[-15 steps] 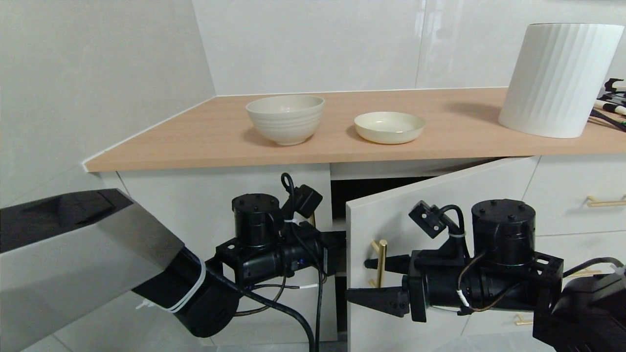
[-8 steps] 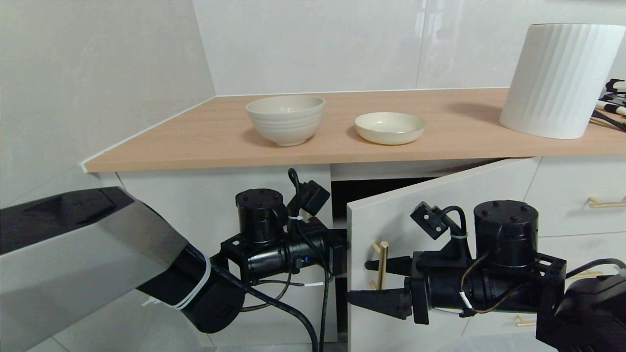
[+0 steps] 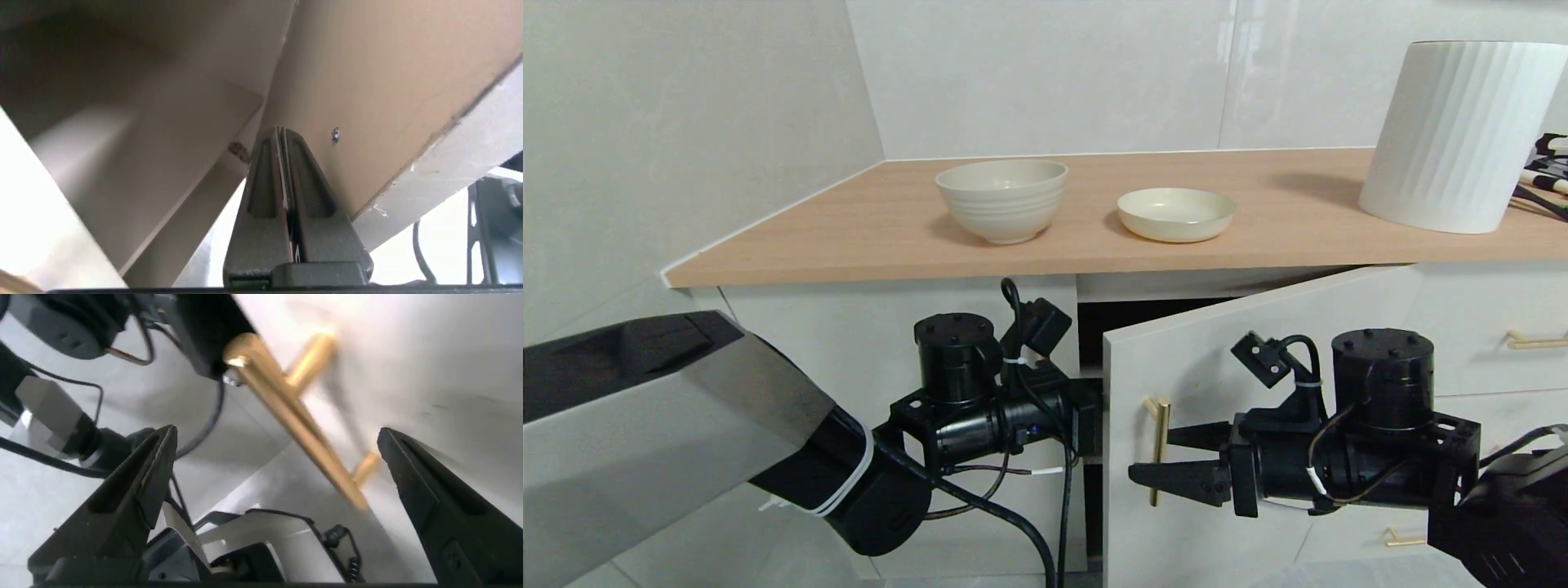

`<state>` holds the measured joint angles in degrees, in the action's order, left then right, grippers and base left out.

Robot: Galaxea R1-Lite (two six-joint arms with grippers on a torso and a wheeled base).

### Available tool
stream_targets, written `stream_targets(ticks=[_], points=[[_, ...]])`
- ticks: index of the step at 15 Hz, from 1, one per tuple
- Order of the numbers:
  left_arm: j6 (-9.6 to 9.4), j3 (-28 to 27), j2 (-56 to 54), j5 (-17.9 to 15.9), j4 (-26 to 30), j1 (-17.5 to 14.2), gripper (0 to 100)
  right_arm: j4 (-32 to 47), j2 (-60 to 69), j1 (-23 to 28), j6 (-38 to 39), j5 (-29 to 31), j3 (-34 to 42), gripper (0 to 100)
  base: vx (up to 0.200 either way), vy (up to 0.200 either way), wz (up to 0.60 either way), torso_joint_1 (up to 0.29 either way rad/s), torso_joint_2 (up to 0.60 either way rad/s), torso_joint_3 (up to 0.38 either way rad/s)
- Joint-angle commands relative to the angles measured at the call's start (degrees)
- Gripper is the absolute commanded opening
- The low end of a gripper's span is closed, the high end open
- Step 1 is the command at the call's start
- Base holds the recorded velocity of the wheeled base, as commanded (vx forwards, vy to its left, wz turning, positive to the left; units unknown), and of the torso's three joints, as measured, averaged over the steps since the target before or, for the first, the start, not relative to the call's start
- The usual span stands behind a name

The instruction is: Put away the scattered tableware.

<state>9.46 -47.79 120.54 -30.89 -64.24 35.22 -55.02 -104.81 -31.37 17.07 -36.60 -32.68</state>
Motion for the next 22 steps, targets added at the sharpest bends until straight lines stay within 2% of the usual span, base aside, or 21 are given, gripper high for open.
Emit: stream_targets(ticks=[1,4,7,10,15,20,22], points=[[0.03,-0.11,-0.13,-0.31,0.00,0.64,0,-0.44,-0.04,3.24,-1.07,0.65,0.16,100,0.000,0.000,0.00,0.000,0.00,0.000],[0.03,-0.11,-0.13,-0.31,0.08,0.82,0,-1.06,3.56,4.91,-1.16,0.65,2.18,100,0.000,0.000,0.00,0.000,0.00,0.000],[0.03,-0.11,0.22,-0.40,0.08,0.82,0,-1.15,10.24,5.09,-2.21,0.74,13.61,100,0.000,0.000,0.00,0.000,0.00,0.000],[-0.06,0.24,-0.04,-0.05,0.00,1.08,0,-1.15,16.13,5.26,-3.71,0.82,20.03,100,0.000,0.000,0.00,0.000,0.00,0.000],[-0.06,1.12,0.40,0.48,0.00,1.17,0,-1.06,18.77,5.26,-3.80,0.74,23.63,100,0.000,0.000,0.00,0.000,0.00,0.000],[0.03,1.64,0.31,0.48,0.00,1.61,0,-1.06,19.56,5.26,-3.71,0.82,23.63,100,0.000,0.000,0.00,0.000,0.00,0.000],[0.47,1.29,0.57,0.39,0.08,1.61,0,-1.06,19.56,5.26,-3.71,0.82,23.45,100,-0.200,0.000,0.00,0.002,0.00,0.005]])
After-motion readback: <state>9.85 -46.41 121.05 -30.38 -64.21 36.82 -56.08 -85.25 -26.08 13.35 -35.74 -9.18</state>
